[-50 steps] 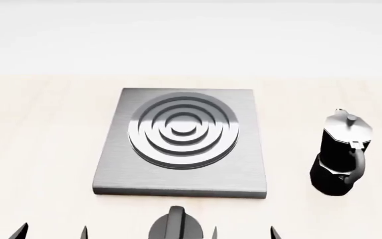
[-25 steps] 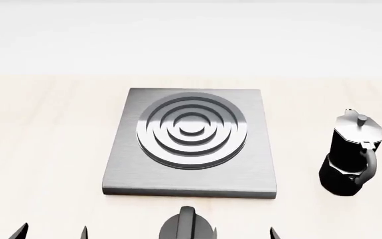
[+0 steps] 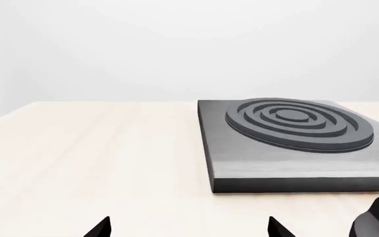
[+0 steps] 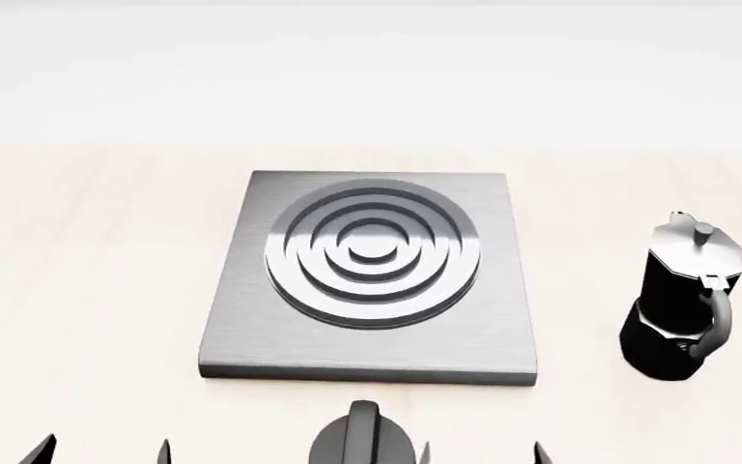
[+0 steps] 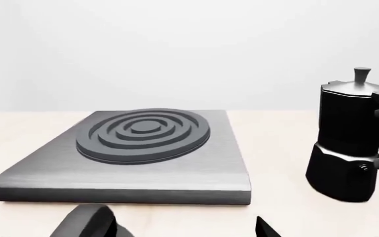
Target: Put the moka pot on the stove.
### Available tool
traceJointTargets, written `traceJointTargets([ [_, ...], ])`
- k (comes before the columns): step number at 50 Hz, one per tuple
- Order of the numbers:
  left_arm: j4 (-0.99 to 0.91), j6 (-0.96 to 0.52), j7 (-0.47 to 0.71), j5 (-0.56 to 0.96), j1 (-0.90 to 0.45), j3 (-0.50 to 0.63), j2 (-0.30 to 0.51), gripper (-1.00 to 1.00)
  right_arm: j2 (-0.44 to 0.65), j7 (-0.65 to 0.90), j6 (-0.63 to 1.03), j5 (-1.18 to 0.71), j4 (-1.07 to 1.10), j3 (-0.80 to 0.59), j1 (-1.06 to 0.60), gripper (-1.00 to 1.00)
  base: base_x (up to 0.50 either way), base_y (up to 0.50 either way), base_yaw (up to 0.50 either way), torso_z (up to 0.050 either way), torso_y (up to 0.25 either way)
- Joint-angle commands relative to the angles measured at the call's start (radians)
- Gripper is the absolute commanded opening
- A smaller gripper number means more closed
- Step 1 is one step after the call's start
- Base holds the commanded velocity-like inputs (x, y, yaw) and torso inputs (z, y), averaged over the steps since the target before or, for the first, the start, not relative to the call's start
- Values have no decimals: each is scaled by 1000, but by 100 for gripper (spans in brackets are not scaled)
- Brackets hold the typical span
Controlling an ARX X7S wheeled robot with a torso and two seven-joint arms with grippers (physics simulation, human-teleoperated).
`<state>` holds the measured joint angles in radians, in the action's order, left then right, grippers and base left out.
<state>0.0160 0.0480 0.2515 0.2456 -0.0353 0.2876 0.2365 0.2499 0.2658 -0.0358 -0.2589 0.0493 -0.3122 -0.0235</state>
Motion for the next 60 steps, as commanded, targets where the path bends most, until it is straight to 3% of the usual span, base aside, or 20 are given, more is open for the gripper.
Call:
traceJointTargets([
  [1, 1, 3, 4, 5, -1, 4, 3, 100, 11, 23, 26, 21, 11, -9, -4, 100, 0, 0, 0, 0, 0],
  [6, 1, 4, 5, 7, -1, 6, 4, 100, 11, 31, 24, 23, -1, -6, -5, 100, 0, 0, 0, 0, 0],
  [8, 1, 4, 7, 8, -2, 7, 5, 100, 49, -12, 97, -78, -73, 69, -125, 100, 0, 0, 0, 0, 0],
  [10, 2, 5, 7, 8, -2, 8, 5, 100, 91, 23, 250, -121, 77, 81, -136, 100, 0, 0, 0, 0, 0],
  [40, 4, 11, 16, 20, -4, 18, 13, 100, 232, 87, 387, -48, 269, 121, -271, 100, 0, 0, 0, 0, 0],
  [60, 4, 13, 22, 27, -6, 25, 18, 100, 299, 118, 465, -96, 332, 225, -288, 100, 0, 0, 0, 0, 0],
])
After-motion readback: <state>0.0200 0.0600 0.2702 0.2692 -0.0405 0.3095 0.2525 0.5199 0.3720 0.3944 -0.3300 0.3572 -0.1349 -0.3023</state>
